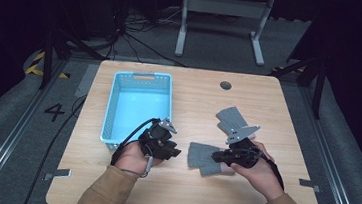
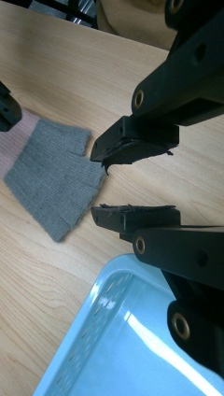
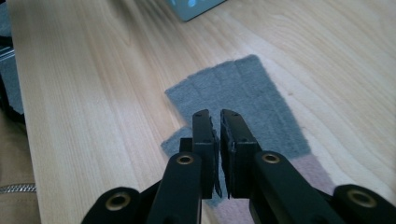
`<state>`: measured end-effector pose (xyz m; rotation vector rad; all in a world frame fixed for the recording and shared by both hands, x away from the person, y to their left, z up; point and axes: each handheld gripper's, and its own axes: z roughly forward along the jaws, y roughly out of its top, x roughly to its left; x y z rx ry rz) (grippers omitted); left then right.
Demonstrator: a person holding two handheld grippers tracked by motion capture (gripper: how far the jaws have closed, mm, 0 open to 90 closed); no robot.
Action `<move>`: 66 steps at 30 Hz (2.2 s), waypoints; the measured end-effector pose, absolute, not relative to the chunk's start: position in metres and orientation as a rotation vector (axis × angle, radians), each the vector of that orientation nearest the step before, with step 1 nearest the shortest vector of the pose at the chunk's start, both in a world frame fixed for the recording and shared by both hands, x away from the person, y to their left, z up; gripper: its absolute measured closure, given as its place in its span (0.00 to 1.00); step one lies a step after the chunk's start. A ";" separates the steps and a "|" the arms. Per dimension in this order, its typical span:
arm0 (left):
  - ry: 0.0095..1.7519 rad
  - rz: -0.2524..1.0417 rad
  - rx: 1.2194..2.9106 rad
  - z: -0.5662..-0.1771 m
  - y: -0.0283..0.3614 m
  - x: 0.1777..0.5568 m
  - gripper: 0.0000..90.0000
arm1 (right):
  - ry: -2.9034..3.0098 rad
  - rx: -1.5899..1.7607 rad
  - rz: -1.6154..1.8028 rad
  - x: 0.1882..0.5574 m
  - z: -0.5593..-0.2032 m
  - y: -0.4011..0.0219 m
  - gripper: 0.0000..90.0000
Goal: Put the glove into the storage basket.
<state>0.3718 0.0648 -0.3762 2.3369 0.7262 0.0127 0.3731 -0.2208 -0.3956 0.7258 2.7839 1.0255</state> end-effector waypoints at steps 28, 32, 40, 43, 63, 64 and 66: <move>0.772 0.017 2.322 -0.376 0.079 0.371 0.75 | 2.536 1.193 0.818 0.479 -0.393 -0.262 0.62; 0.777 0.016 2.319 -0.376 0.080 0.370 0.74 | 2.507 1.258 0.758 0.498 -0.404 -0.268 0.61; 0.780 0.007 2.323 -0.378 0.081 0.371 0.74 | 2.506 1.330 0.624 0.517 -0.423 -0.269 0.61; 0.778 0.007 2.324 -0.378 0.080 0.371 0.74 | 2.523 1.338 0.591 0.520 -0.429 -0.269 0.64; 0.763 0.004 2.323 -0.377 0.077 0.371 0.75 | 2.551 1.240 0.674 0.501 -0.401 -0.268 0.95; 0.763 0.004 2.323 -0.377 0.077 0.371 0.74 | 2.554 1.226 0.682 0.499 -0.397 -0.268 0.95; 0.761 0.003 2.323 -0.376 0.077 0.371 0.74 | 2.568 1.205 0.718 0.493 -0.390 -0.268 0.95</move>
